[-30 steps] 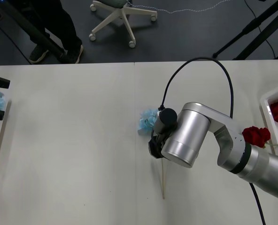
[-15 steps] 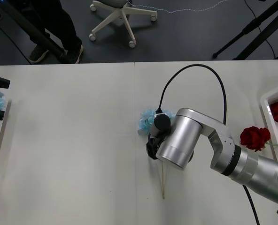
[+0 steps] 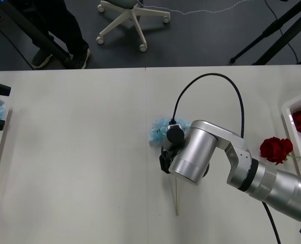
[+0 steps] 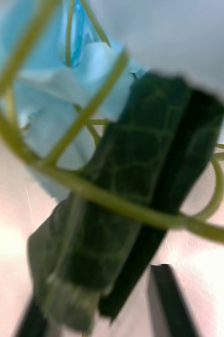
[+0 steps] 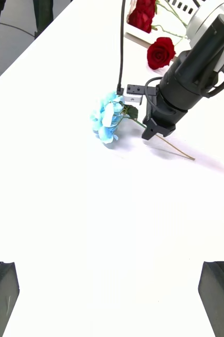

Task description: Put the red flowers into the right box and the blue flowers into the left box

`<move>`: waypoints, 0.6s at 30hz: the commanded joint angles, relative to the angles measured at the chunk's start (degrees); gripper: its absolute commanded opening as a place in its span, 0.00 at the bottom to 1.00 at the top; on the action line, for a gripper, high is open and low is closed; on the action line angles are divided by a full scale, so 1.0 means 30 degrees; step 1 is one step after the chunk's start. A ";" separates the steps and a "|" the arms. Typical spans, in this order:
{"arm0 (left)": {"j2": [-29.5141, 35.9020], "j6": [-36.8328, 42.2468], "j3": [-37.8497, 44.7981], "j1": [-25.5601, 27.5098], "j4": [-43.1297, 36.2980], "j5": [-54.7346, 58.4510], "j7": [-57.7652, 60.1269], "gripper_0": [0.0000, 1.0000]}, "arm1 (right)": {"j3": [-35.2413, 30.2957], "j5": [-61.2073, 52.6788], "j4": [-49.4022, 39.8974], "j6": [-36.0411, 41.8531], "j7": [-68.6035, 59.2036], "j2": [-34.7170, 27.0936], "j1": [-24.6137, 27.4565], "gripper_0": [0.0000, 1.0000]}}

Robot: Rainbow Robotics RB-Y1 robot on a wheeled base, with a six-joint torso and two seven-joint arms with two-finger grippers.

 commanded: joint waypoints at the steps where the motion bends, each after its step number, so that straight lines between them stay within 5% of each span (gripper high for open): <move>1: 0.0857 0.0093 -0.0054 -0.0567 -0.0235 0.0230 -0.1235 1.00 | 0.0378 0.0201 0.0085 -0.0418 -0.1264 0.0407 -0.0634 0.00; 10: 0.0857 0.0093 -0.0054 -0.0567 -0.0235 0.0230 -0.1235 1.00 | 0.0144 0.0201 -0.0091 -0.0388 -0.1381 0.0231 -0.0664 0.00; 18: 0.0857 0.0093 -0.0054 -0.0567 -0.0235 0.0230 -0.1235 1.00 | -0.2551 -0.2992 -0.3226 0.0403 0.0465 -0.1615 -0.0634 0.00</move>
